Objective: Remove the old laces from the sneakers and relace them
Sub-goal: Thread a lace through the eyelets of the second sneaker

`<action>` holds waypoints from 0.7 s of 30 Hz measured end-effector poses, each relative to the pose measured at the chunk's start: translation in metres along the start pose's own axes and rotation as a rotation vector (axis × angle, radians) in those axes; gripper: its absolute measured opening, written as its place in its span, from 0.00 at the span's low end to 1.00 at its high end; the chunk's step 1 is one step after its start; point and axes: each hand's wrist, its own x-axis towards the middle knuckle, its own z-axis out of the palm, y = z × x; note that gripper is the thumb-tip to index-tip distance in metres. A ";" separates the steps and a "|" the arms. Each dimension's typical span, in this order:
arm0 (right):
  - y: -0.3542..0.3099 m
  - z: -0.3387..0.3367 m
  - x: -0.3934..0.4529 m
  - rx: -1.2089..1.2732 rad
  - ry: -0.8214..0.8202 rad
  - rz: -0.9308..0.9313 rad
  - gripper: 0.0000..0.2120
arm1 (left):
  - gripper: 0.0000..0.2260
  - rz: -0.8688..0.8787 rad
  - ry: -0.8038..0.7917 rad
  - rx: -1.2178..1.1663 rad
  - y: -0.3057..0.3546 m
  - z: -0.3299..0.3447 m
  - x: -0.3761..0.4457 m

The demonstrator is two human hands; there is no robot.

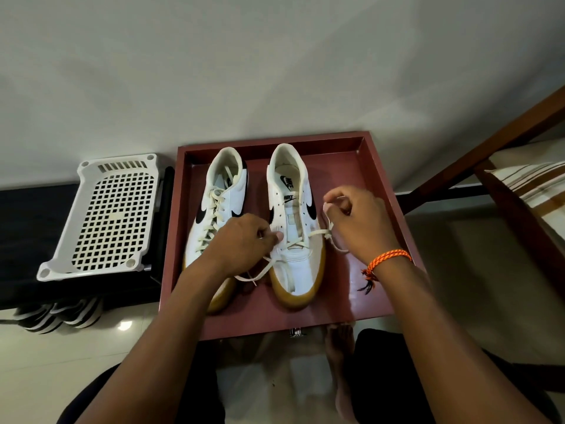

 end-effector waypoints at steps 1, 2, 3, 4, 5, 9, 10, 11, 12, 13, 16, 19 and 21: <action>-0.003 0.002 0.000 0.024 -0.024 -0.066 0.06 | 0.19 0.020 0.018 -0.040 0.002 -0.004 -0.001; -0.006 0.004 -0.003 0.036 -0.068 -0.136 0.07 | 0.18 0.050 0.039 -0.127 0.006 -0.008 -0.003; -0.010 0.007 -0.006 0.054 -0.126 -0.201 0.09 | 0.16 0.086 0.065 -0.249 0.012 -0.011 -0.006; -0.015 0.011 -0.011 0.073 -0.183 -0.255 0.10 | 0.14 0.124 0.092 -0.389 0.018 -0.013 -0.008; -0.020 0.016 -0.016 0.098 -0.210 -0.303 0.09 | 0.13 0.159 0.108 -0.521 0.025 -0.016 -0.010; -0.031 0.033 -0.026 0.162 0.029 -0.442 0.06 | 0.17 0.268 0.007 -0.869 0.038 -0.019 -0.016; -0.032 0.032 -0.025 0.183 0.099 -0.447 0.04 | 0.19 0.263 -0.028 -0.940 0.039 -0.019 -0.017; -0.031 0.030 -0.022 0.209 0.161 -0.442 0.04 | 0.20 0.248 -0.040 -0.984 0.039 -0.020 -0.017; -0.030 0.025 -0.021 0.235 0.221 -0.434 0.05 | 0.22 0.226 -0.037 -0.998 0.039 -0.019 -0.017; -0.028 0.021 -0.017 0.269 0.281 -0.423 0.04 | 0.23 0.203 -0.029 -0.995 0.040 -0.018 -0.017; -0.022 0.009 -0.009 0.457 0.409 -0.309 0.06 | 0.20 0.181 0.015 -0.980 0.038 -0.016 -0.014; -0.012 0.000 0.003 0.761 0.488 -0.127 0.06 | 0.15 0.208 0.080 -1.038 0.034 -0.020 -0.012; -0.002 -0.005 0.011 0.918 0.515 -0.005 0.06 | 0.14 0.230 0.087 -1.137 0.032 -0.025 -0.012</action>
